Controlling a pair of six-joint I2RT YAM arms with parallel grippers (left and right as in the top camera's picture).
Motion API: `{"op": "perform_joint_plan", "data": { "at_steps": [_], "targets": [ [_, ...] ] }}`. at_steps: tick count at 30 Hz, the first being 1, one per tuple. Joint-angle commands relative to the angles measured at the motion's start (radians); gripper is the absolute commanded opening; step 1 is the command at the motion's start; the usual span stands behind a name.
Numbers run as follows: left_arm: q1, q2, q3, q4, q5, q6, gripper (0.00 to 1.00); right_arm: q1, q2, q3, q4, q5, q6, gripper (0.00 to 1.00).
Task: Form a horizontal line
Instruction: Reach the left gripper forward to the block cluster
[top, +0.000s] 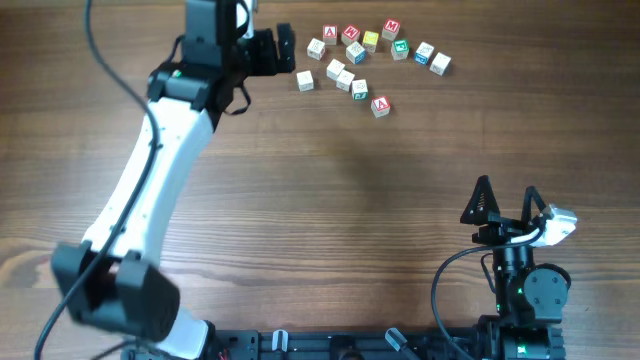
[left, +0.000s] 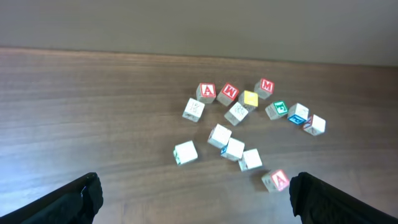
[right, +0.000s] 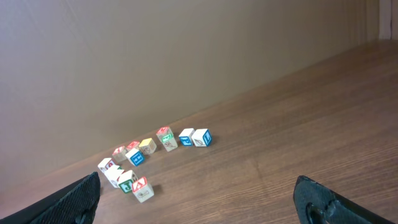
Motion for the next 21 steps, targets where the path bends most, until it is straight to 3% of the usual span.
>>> {"op": "perform_joint_plan", "data": {
  "at_steps": [1, 11, 21],
  "targets": [
    [-0.045, 0.137, 0.080, 0.009, -0.016, 0.012, 1.00, -0.005, -0.009, -0.001, 0.003, -0.017, 0.007, 1.00],
    [-0.104, 0.485, 0.120, 0.189, -0.095, -0.064, 1.00, -0.005, -0.009, -0.001, 0.003, -0.017, 0.006, 1.00],
    [-0.104, 0.646, 0.120, 0.307, -0.166, -0.093, 0.97, -0.005, -0.009, -0.001, 0.003, -0.017, 0.006, 1.00]
  ]
}}
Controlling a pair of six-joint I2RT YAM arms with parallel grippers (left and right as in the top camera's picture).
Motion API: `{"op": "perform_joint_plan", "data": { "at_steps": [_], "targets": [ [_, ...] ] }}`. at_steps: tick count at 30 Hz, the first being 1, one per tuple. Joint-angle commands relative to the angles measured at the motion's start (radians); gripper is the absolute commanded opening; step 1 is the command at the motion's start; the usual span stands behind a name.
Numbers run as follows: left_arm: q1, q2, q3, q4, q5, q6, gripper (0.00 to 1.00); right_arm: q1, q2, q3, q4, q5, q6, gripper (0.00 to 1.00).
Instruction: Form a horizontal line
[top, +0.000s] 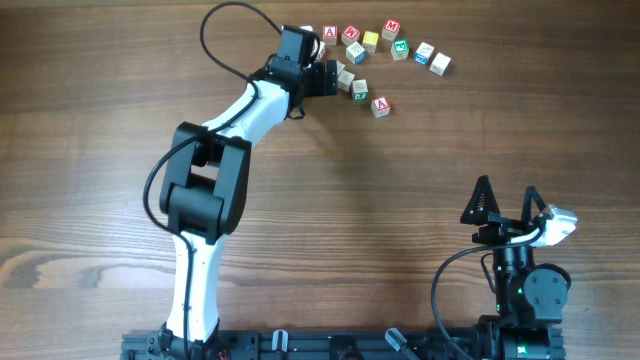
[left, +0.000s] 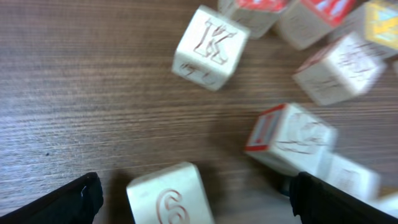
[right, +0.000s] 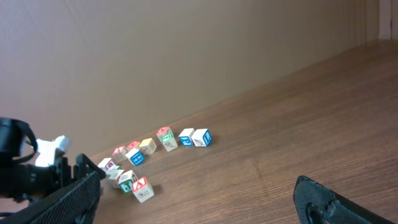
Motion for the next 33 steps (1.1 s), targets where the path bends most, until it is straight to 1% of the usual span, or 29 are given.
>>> {"op": "perform_joint_plan", "data": {
  "at_steps": [1, 2, 4, 5, 6, 8, 11, 14, 16, 19, 23, 26, 29, 30, 31, 33],
  "targets": [
    [0.005, 0.048, 0.019, 0.011, -0.065, -0.012, 0.91, -0.005, -0.009, -0.001, 0.003, -0.017, 0.007, 1.00],
    [0.006, 0.048, 0.019, 0.011, -0.065, -0.011, 0.87, -0.005, -0.009, -0.001, 0.003, -0.017, 0.007, 1.00],
    [0.008, 0.048, 0.019, 0.016, -0.065, -0.012, 0.71, -0.005, -0.009, -0.001, 0.003, -0.017, 0.007, 1.00],
    [0.008, 0.048, 0.019, 0.019, -0.065, -0.012, 0.51, -0.005, -0.009, -0.001, 0.003, -0.017, 0.006, 1.00],
    [0.007, 0.048, 0.019, 0.018, -0.064, -0.012, 0.43, -0.005, -0.009, -0.001, 0.003, -0.017, 0.007, 1.00],
    [0.005, 0.048, 0.019, 0.018, -0.064, -0.012, 0.32, -0.005, -0.009, -0.001, 0.003, -0.017, 0.007, 1.00],
    [0.002, 0.039, 0.020, 0.010, -0.064, -0.011, 0.22, -0.005, -0.009, -0.001, 0.003, -0.017, 0.007, 1.00],
    [0.001, -0.003, 0.020, -0.022, -0.064, -0.011, 0.18, -0.005, -0.009, -0.001, 0.003, -0.017, 0.006, 1.00],
    [0.001, -0.054, 0.020, -0.045, -0.064, -0.011, 0.18, -0.005, -0.009, -0.001, 0.003, -0.017, 0.007, 1.00],
    [-0.004, -0.150, 0.020, -0.123, -0.064, -0.012, 0.19, -0.005, -0.009, -0.001, 0.003, -0.017, 0.006, 1.00],
    [-0.037, -0.261, 0.020, -0.292, -0.064, -0.013, 0.22, -0.005, -0.009, -0.001, 0.003, -0.017, 0.007, 1.00],
    [-0.077, -0.299, 0.019, -0.443, -0.064, -0.082, 0.18, -0.005, -0.009, -0.001, 0.003, -0.017, 0.007, 1.00],
    [-0.111, -0.296, 0.019, -0.568, -0.064, -0.174, 0.17, -0.005, -0.009, -0.001, 0.003, -0.017, 0.007, 1.00],
    [-0.126, -0.293, 0.016, -0.591, -0.065, -0.206, 0.17, -0.005, -0.009, -0.001, 0.003, -0.017, 0.007, 1.00],
    [-0.134, -0.292, 0.014, -0.593, -0.064, -0.211, 0.17, -0.005, -0.009, -0.001, 0.003, -0.017, 0.007, 1.00],
    [-0.150, -0.288, -0.009, -0.558, -0.066, -0.214, 0.17, -0.005, -0.009, -0.001, 0.003, -0.017, 0.006, 1.00]
  ]
}}
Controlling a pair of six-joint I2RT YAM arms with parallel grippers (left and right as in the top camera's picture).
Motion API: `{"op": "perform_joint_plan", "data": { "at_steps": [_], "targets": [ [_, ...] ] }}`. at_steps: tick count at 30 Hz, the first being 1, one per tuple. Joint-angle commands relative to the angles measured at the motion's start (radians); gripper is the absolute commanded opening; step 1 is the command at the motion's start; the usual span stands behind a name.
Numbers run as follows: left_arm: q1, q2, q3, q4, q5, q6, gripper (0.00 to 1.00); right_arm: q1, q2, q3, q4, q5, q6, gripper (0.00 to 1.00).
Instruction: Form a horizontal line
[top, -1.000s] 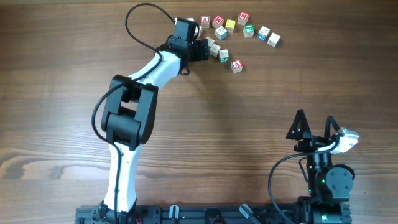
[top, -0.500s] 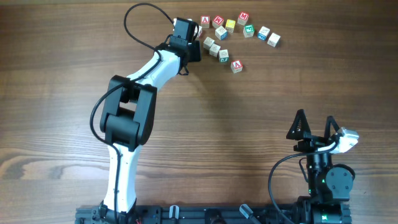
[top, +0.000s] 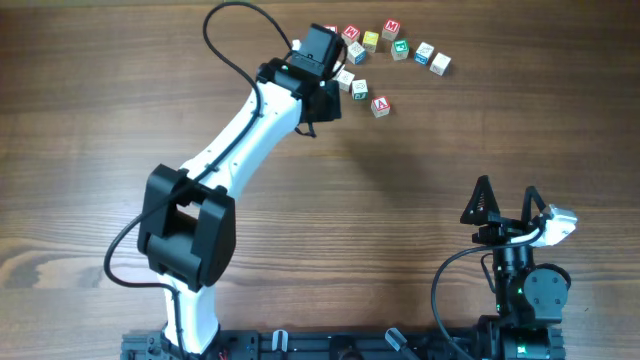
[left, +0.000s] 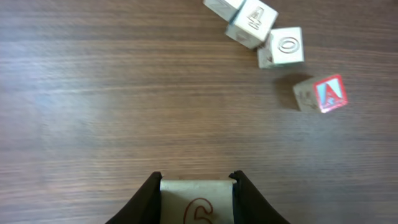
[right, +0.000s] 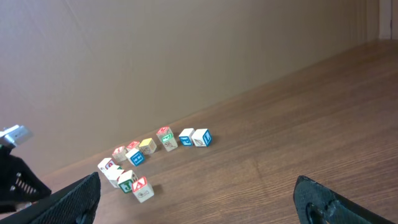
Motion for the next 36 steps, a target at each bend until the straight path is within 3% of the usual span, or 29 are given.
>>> {"op": "perform_joint_plan", "data": {
  "at_steps": [1, 4, 7, 16, 33, 36],
  "targets": [
    [-0.022, 0.007, -0.047, 0.067, -0.011, -0.051, 0.17, -0.005, -0.009, -0.001, 0.003, -0.017, 0.007, 1.00],
    [-0.028, 0.021, -0.121, 0.164, -0.011, -0.054, 0.17, -0.005, -0.009, -0.001, 0.003, -0.017, 0.007, 1.00],
    [-0.028, 0.023, -0.225, 0.236, -0.029, -0.148, 0.18, -0.005, -0.009, -0.001, 0.003, -0.017, 0.007, 1.00],
    [-0.028, 0.026, -0.357, 0.427, -0.029, -0.129, 0.21, -0.005, -0.009, -0.001, 0.003, -0.017, 0.006, 1.00],
    [-0.074, 0.091, -0.358, 0.454, -0.032, 0.013, 0.23, -0.005, -0.009, -0.001, 0.003, -0.017, 0.007, 1.00],
    [-0.074, 0.091, -0.358, 0.453, -0.032, 0.013, 0.28, -0.005, -0.009, -0.001, 0.003, -0.017, 0.007, 1.00]
  ]
}}
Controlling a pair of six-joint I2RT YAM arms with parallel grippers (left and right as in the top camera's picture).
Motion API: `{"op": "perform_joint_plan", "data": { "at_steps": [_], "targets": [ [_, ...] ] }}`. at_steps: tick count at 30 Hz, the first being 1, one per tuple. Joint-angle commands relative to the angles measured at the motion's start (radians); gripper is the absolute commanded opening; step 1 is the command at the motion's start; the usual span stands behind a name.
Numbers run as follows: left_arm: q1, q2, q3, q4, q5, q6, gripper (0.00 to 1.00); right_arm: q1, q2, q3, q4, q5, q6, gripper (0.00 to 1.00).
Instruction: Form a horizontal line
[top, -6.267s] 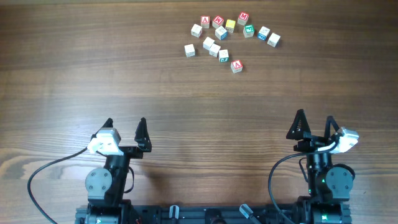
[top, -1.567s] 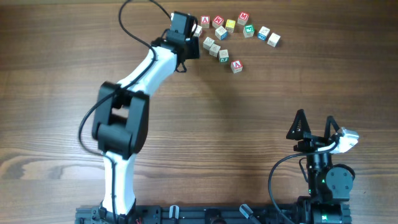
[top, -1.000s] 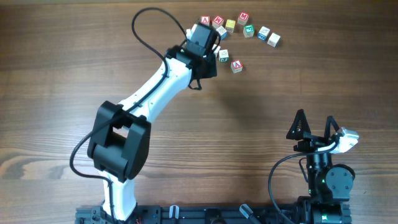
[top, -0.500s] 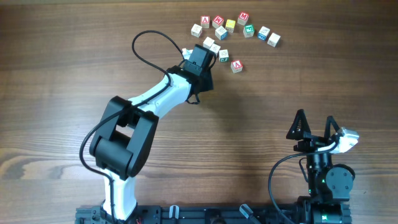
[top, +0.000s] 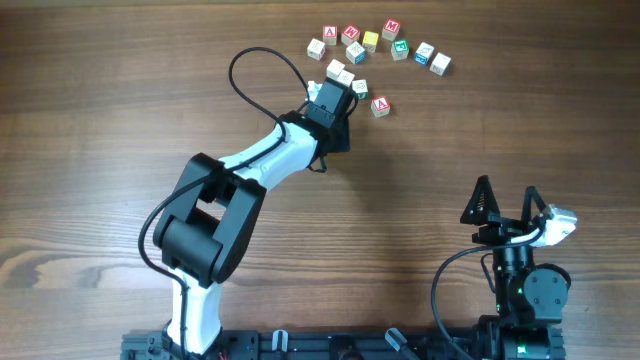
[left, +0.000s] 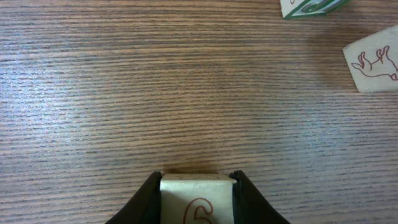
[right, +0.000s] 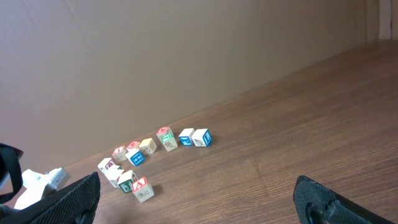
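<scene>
My left gripper (left: 196, 178) is shut on a pale wooden block with a red 6 (left: 196, 205), held just over the bare wood. In the overhead view the left gripper (top: 335, 138) is just in front of the scattered letter blocks (top: 371, 41), and its block is hidden under it. Two other blocks show at the left wrist view's top right: a green-edged one (left: 311, 6) and one with a red animal drawing (left: 376, 59). My right gripper (top: 507, 205) stands open at the front right, far from the blocks (right: 140, 190).
The loose blocks lie in an irregular cluster at the table's back (top: 346, 77), with a red A block (top: 380, 104) nearest the front. The left arm's black cable (top: 250, 70) loops beside the cluster. Brown wooden tabletop (top: 450, 150) stretches between the arms.
The left gripper, still shut on the 6 block, has moved from beside the cluster toward the front and closer to the tabletop. The right arm has not moved.
The left gripper first hung open, high to the left of the cluster. Then it was low at the cluster's left edge with the 6 block between its open fingers. Later it was shut on that block above the table, and now holds it low in front of the cluster.
</scene>
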Motion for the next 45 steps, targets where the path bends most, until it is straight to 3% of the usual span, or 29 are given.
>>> {"op": "perform_joint_plan", "data": {
  "at_steps": [1, 7, 9, 10, 11, 27, 45],
  "targets": [
    [-0.007, 0.038, -0.012, -0.008, 0.005, 0.019, 0.30, -0.005, -0.009, -0.001, 0.003, -0.017, 0.007, 1.00],
    [-0.007, 0.038, -0.012, -0.008, 0.005, 0.019, 0.45, -0.005, -0.009, -0.001, 0.003, -0.017, 0.007, 1.00],
    [-0.007, 0.038, -0.012, -0.008, 0.005, 0.019, 0.85, -0.005, -0.009, -0.001, 0.003, -0.017, 0.007, 1.00],
    [-0.008, 0.038, -0.012, -0.008, 0.005, 0.019, 0.96, -0.005, -0.009, -0.001, 0.003, -0.017, 0.006, 1.00],
    [-0.008, 0.038, -0.012, -0.008, 0.005, 0.019, 1.00, -0.005, -0.009, -0.001, 0.003, -0.017, 0.006, 1.00],
    [-0.007, -0.060, -0.012, -0.031, 0.005, 0.039, 1.00, -0.005, -0.009, -0.001, 0.003, -0.017, 0.007, 1.00],
    [-0.006, -0.499, -0.012, -0.168, 0.004, 0.042, 1.00, -0.005, -0.009, -0.001, 0.003, -0.017, 0.007, 1.00]
  ]
}}
